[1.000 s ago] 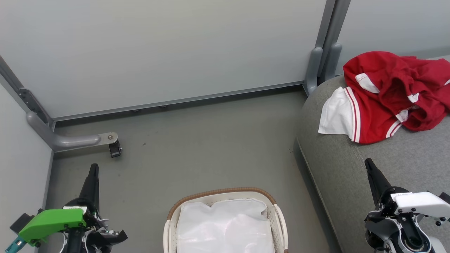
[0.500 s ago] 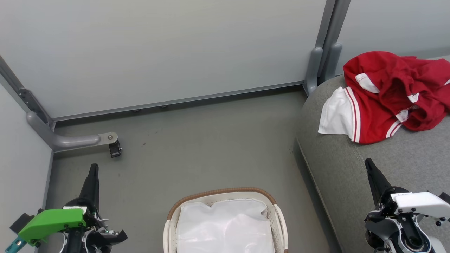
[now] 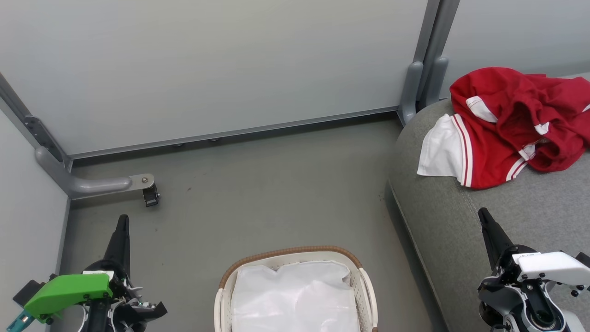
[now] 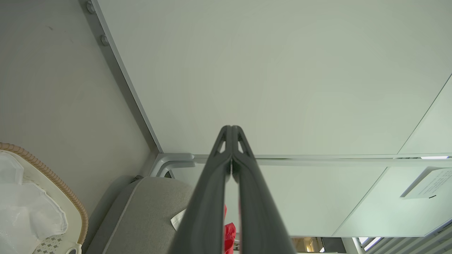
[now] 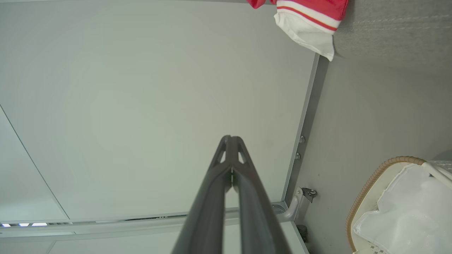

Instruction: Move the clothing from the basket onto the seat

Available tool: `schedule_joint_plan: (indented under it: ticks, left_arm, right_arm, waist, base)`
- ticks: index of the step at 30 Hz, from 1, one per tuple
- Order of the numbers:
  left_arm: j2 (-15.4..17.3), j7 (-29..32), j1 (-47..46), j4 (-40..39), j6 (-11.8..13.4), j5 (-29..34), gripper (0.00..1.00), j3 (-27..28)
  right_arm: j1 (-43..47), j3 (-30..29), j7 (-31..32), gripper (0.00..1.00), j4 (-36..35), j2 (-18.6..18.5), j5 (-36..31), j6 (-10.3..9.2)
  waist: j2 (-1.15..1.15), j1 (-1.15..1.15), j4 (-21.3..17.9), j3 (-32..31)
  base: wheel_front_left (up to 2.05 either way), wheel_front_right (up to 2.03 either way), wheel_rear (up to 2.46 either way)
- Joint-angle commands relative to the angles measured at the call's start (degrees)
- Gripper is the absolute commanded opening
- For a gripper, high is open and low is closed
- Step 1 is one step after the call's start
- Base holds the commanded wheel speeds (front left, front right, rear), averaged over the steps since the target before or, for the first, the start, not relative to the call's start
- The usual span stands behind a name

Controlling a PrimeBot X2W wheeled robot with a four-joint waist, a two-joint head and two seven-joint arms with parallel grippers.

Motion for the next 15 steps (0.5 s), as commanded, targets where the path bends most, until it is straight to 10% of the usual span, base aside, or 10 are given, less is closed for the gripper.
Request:
schedule_joint_plan:
  ticks: [1,15]
  left_arm:
    - [0.10,0.30,-0.61,-0.13,-0.30,-0.08,0.00,0.15]
    - [0.10,0.31,-0.61,-0.12,-0.30,-0.07,0.00,0.16]
  right_arm:
    - [-0.04,-0.10,0.16,0.00,-0.19,-0.32,0.20,0.00]
    - [-0.04,-0.10,0.16,0.00,-0.19,-0.32,0.20,0.00]
  waist:
    - [0.00,0.00,0.00,0.00]
    - [0.00,0.00,0.00,0.00]
  base:
    - [0.00,0.00,0.00]
    - [0.00,0.00,0.00]
